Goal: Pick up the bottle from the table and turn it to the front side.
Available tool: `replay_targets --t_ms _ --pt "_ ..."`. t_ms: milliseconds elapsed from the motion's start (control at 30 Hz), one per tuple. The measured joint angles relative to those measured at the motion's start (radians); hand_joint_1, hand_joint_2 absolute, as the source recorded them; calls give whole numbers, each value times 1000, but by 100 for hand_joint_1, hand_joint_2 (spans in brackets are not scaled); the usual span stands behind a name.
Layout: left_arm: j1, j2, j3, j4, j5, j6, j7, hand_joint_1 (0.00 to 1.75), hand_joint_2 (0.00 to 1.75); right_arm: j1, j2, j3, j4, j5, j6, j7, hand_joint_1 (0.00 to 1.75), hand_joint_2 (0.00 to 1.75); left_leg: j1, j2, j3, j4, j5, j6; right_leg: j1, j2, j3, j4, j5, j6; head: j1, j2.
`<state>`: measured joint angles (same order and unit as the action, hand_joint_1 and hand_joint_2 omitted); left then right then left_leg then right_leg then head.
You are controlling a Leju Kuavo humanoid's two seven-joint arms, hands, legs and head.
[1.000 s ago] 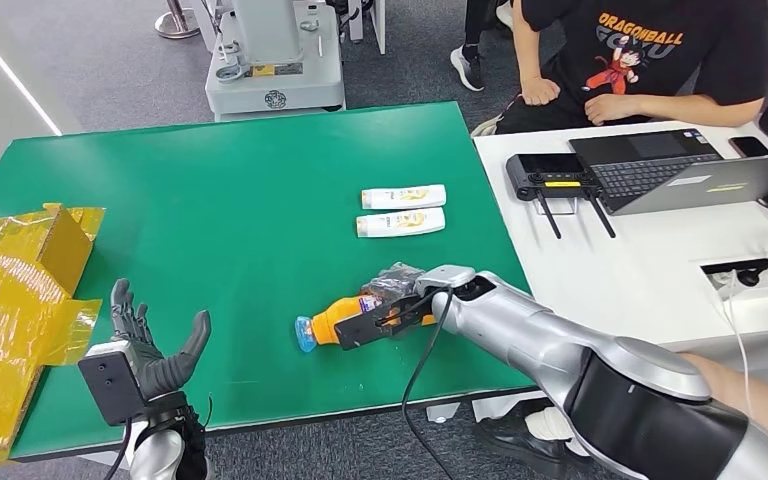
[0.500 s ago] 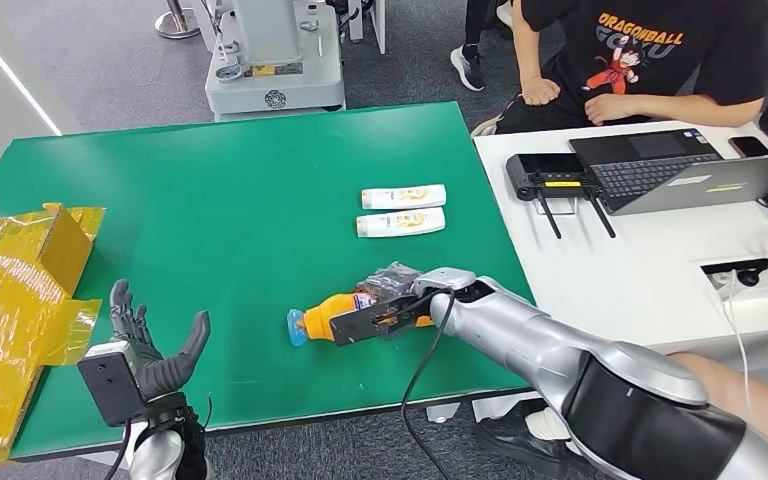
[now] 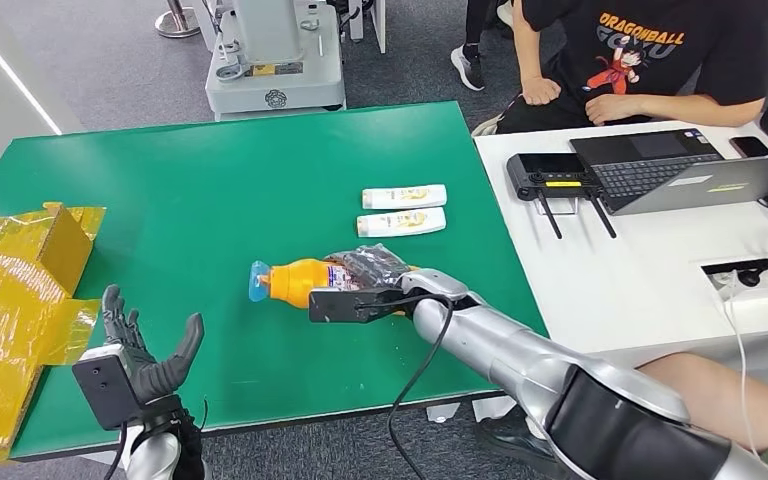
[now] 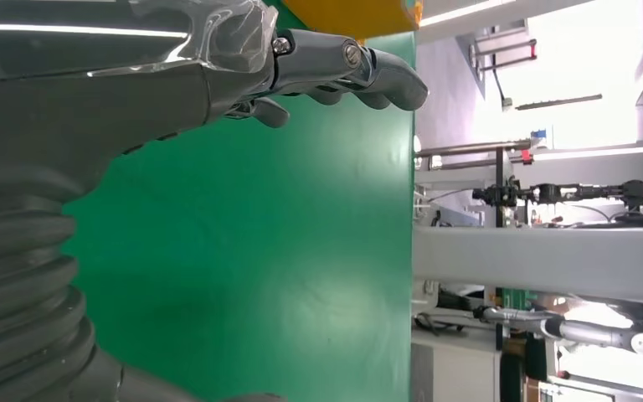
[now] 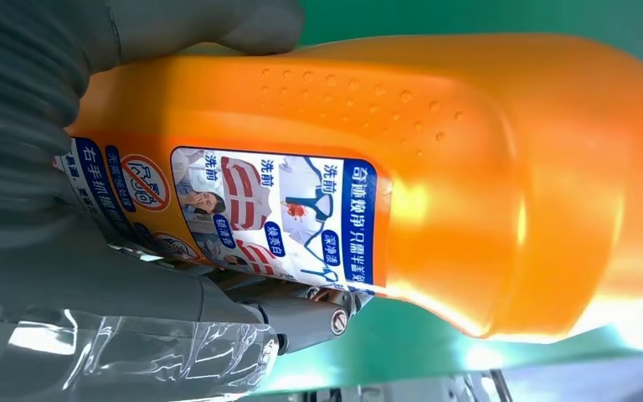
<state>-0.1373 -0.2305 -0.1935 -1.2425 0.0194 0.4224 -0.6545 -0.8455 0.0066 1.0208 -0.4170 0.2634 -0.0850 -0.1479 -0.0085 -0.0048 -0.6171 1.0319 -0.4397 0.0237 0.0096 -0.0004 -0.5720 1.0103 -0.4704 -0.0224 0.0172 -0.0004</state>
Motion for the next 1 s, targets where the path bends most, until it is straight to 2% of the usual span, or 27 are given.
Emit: replay_targets --t_ms 300,433,700,1000 --pt "-43 20 61 9 -48 41 -4 0 175 67 49 -78 -29 -5 -171 -69 175 175 0 0 0 0 0 0 0 0 -1 0 0 0 0 0" --pt "-65 29 82 17 -69 40 -4 0 175 100 74 -139 -49 -46 -237 -135 175 175 0 0 -1 0 0 0 0 0 -1 0 0 0 0 0" --pt "-81 42 90 21 -86 26 2 0 175 160 113 -250 -113 -129 -259 -233 175 175 0 0 -1 0 0 0 0 0 -1 0 0 0 0 0" --pt "-101 51 58 21 -90 -2 46 0 175 256 119 -329 -233 -177 -246 -260 175 175 0 0 -1 0 0 0 0 0 -2 0 0 0 0 0"
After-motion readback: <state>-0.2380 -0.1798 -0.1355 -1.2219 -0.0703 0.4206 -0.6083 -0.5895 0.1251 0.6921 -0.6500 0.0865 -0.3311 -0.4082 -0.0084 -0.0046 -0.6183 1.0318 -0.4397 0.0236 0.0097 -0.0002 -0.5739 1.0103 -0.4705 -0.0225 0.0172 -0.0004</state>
